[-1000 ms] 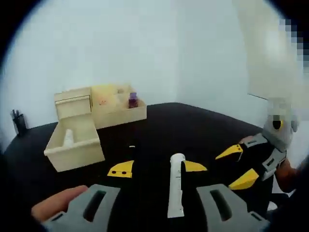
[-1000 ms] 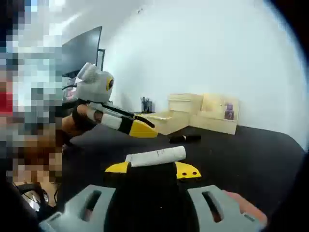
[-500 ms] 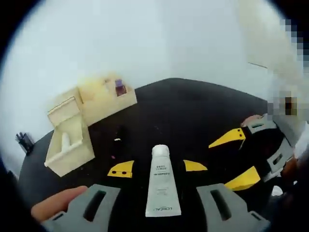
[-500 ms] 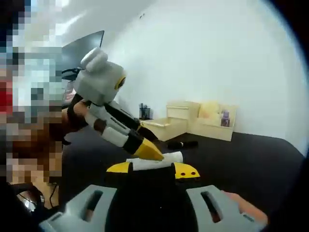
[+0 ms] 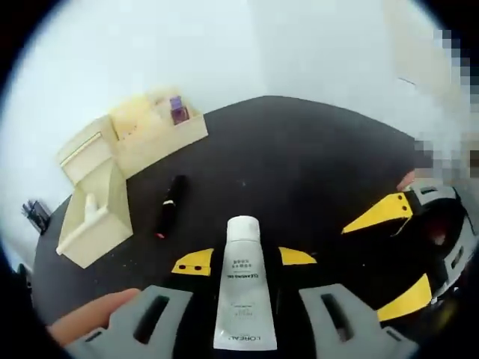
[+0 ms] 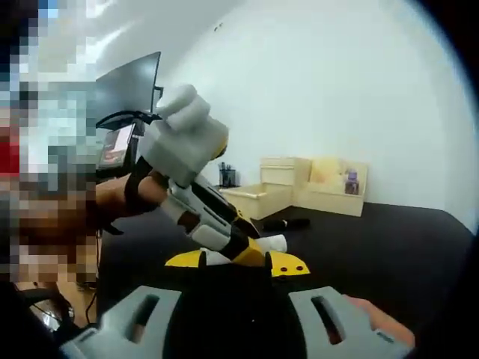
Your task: Open the drawer, pick up the cosmetic bottles from the table one by one, place them into the drawer, release the gripper, close the drawer, and move the gripper away
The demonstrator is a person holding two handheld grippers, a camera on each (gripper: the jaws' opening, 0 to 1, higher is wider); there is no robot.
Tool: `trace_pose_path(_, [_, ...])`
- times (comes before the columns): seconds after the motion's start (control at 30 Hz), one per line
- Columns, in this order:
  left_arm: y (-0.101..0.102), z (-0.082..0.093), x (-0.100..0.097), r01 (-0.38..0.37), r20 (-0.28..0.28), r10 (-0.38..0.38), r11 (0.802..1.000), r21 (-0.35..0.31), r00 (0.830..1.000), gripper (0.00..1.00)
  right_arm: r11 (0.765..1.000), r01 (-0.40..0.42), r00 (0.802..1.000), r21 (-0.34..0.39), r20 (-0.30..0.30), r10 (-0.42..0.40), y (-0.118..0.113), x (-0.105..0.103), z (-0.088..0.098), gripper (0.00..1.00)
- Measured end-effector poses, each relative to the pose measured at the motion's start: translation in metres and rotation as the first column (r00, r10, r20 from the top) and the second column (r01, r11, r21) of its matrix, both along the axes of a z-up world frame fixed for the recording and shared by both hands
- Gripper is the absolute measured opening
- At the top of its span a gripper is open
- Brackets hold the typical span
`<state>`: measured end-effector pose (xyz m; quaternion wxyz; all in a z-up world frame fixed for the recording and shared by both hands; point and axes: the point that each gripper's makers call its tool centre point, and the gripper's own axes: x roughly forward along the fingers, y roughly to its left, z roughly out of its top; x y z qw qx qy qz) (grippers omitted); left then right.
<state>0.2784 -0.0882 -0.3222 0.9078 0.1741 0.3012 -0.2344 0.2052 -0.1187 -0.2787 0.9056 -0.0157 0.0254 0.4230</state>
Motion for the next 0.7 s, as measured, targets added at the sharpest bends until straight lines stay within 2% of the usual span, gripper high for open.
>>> trace_pose_path(0.13, [0.0, -0.006, -0.004, -0.006, -0.009, 0.006, 1.0, 0.013, 1.0, 0.25, 1.0, -0.006, 1.0, 0.001, 0.0, 0.006, 0.001, -0.001, 0.0, 0.28])
trace_pose_path(0.23, [0.001, -0.004, -0.002, -0.013, -0.014, 0.013, 1.0, -0.006, 1.0, 0.21, 1.0, -0.009, 1.0, 0.003, -0.001, 0.009, 0.001, -0.002, 0.001, 0.28])
trace_pose_path(0.47, [0.002, -0.002, -0.001, -0.019, -0.011, 0.019, 1.0, 0.011, 1.0, 0.19, 1.0, -0.006, 1.0, 0.006, -0.004, 0.006, 0.0, -0.002, 0.0, 0.28])
trace_pose_path(0.6, [0.007, 0.004, -0.003, -0.039, 0.028, 0.039, 0.999, 0.013, 0.999, 0.19, 1.0, -0.004, 1.0, 0.002, -0.005, 0.004, -0.001, -0.002, 0.0, 0.28])
trace_pose_path(0.7, [0.014, 0.016, -0.002, -0.059, 0.057, 0.06, 0.998, -0.015, 0.997, 0.18, 1.0, -0.004, 1.0, -0.005, -0.004, 0.004, -0.001, -0.002, -0.001, 0.28])
